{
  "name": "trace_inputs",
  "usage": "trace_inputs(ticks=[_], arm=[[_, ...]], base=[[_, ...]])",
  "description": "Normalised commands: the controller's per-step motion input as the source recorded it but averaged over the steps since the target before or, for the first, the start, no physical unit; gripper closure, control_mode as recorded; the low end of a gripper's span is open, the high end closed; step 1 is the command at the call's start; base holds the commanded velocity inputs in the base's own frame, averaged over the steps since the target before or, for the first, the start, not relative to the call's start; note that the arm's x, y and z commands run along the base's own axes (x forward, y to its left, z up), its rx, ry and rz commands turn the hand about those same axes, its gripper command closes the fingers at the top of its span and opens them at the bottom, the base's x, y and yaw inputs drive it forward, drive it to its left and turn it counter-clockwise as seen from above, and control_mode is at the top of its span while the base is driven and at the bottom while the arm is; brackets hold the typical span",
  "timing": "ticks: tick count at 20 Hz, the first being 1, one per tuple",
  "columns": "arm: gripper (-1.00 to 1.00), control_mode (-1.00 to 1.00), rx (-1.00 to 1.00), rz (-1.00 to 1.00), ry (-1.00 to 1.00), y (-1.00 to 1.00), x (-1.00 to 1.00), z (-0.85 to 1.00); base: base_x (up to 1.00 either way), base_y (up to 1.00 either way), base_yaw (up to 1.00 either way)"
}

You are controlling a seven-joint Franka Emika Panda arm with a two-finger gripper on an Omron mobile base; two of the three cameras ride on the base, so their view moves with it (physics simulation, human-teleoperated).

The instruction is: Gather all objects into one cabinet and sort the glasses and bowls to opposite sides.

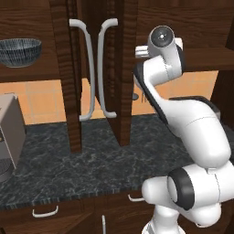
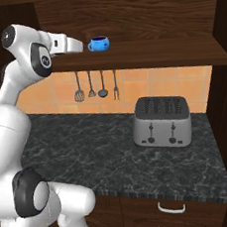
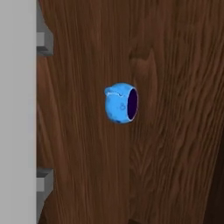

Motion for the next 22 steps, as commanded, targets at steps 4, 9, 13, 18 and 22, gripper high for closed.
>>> trace_inputs(ticks=[4, 9, 13, 18, 22], arm=[[-1.0, -1.0, 0.0, -0.03, 0.0, 0.0, 0.34, -0.04], [-1.0, -1.0, 0.0, -0.01, 0.0, 0.0, 0.27, 0.0], [-1.0, -1.0, 0.0, -0.01, 0.0, 0.0, 0.29, -0.04], [-1.0, -1.0, 0.0, -0.01, 0.01, -0.01, 0.31, -0.22], [-1.0, -1.0, 0.0, -0.02, 0.0, -0.09, 0.32, -0.12]], base=[[0.0, 0.0, 0.0], [0.0, 0.0, 0.0], [0.0, 0.0, 0.0], [0.0, 0.0, 0.0], [0.0, 0.0, 0.0]])
